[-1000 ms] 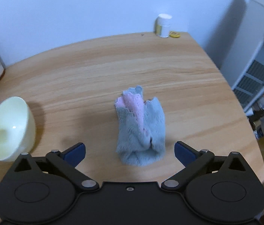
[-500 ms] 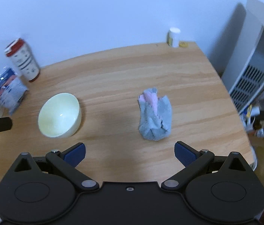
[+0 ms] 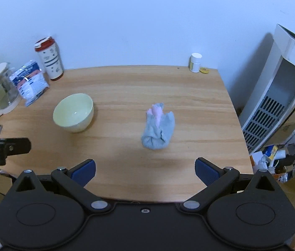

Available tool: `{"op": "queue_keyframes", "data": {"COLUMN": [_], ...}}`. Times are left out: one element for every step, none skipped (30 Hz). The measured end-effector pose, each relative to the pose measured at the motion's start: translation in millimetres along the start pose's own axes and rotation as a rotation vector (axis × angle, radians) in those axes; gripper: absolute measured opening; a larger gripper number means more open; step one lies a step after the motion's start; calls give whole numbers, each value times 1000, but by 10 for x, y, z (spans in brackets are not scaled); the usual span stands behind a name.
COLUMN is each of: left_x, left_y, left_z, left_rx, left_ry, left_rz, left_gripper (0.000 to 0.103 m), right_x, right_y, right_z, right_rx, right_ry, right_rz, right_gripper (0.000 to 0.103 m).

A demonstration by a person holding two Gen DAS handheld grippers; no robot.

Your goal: Clean bowl

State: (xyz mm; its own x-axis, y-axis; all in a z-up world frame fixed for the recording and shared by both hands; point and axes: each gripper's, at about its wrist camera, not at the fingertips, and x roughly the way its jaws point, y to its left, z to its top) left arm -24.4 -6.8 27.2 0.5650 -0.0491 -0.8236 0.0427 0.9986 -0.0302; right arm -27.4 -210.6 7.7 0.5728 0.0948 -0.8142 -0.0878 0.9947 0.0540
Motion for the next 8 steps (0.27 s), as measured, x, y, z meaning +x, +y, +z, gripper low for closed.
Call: {"op": "queue_keyframes", "data": {"left_x": [-40,-47,-73,-88,-101,-112,-124,-143], "left_y": [-58,-72,-107,-132,-155,-168,-180,-181], "left_z": [-49,-64,-108,-142,-174,-195,-216,-235], "left_rx": [1,0,1,9,16,16,15,10], "left_ry": [-4,-4,-7,-10,-13,-15,-17,-24], "left_rz": [7,9,14,22,30,33,34,25], "left_gripper": [103,103,103,102,102,103,103,103], "right_x": [-19,-41,-67,-79,-94,-110,-120,-133], "right_y": [-11,-28,-60,-80,-99,-110,-114,-118], "right_z": [-35,-71,-107,-129,-157,-195,-223,-253], "right_rx": [-8,-12,-9,-6,-4,-2,-1,1], "right_ry": [2,3,5,6,6,5,5,5], "right_rz": [5,11,18,21,23,23,26,29], "right_gripper": [103,103,103,103,103,103,103,103]}}
